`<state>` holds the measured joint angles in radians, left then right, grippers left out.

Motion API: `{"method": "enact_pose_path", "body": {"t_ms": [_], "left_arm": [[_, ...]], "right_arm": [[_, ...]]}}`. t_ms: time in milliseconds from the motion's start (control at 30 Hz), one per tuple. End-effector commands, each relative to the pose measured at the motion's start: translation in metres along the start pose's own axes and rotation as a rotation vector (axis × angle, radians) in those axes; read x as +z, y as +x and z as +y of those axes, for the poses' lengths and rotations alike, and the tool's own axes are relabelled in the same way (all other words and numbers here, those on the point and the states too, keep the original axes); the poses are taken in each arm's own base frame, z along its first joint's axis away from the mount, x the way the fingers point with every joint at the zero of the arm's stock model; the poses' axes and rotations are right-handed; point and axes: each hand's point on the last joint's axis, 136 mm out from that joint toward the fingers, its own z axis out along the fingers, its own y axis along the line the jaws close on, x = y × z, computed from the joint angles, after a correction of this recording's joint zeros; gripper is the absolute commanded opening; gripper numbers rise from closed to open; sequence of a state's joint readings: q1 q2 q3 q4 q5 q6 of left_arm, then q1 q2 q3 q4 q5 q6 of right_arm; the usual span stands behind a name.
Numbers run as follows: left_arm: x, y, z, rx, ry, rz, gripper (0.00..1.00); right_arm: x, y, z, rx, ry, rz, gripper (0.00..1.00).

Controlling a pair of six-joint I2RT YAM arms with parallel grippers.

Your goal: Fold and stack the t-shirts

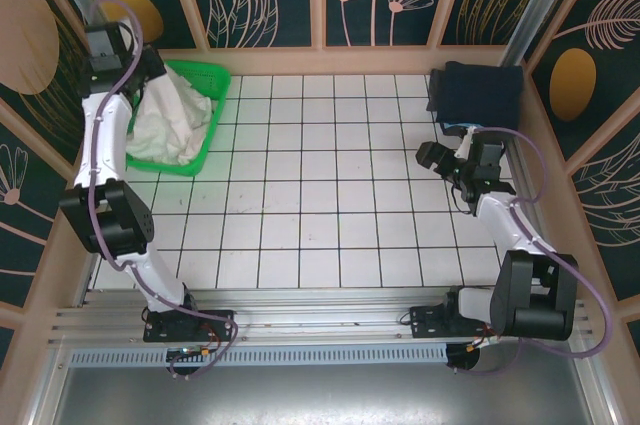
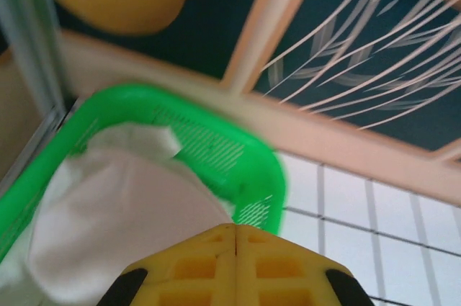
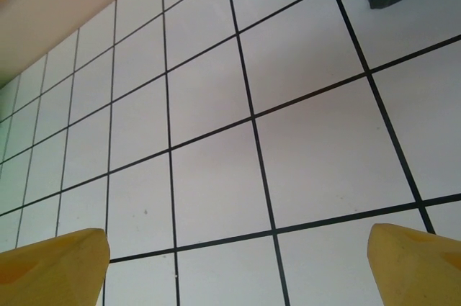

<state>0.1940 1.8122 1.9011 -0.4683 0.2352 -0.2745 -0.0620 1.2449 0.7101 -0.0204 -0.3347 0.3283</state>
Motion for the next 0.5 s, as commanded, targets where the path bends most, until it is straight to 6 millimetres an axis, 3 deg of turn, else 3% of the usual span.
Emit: {"method": "enact_pose_path", "body": {"t_ms": [0,100,133,233,367,433,467], "left_arm": [[-0.077,-0.081,-0.093,0.110,0.282,-0.230,0.00],[-0.145,-0.121,-0.187,0.235,0.513,-0.409,0.00],[-0.166,-0.124,-0.219,0.267,0.609,-0.444,0.00],[-0.217,-0.123,-0.288,0.303,0.858,-0.511,0.00],[-0.273,-0.102,-0.352,0.337,1.136,-0.555,0.00],[-0.294,-0.094,-0.367,0.360,1.227,-0.565,0.00],[-0.294,-0.093,-0.367,0.349,1.226,-0.557,0.00]], "right_arm": [[-0.009,-0.012,0.023,-0.008,-0.089,-0.052,0.92],[-0.013,-0.015,0.032,-0.003,-0.128,-0.070,0.92],[-0.014,-0.017,0.036,-0.001,-0.144,-0.078,0.91],[-0.017,-0.019,0.046,0.005,-0.183,-0.087,0.90],[-0.024,-0.021,0.062,-0.038,-0.230,-0.086,0.89],[-0.028,-0.021,0.066,-0.070,-0.222,-0.087,0.89],[-0.030,-0.022,0.066,-0.077,-0.215,-0.089,0.89]]}}
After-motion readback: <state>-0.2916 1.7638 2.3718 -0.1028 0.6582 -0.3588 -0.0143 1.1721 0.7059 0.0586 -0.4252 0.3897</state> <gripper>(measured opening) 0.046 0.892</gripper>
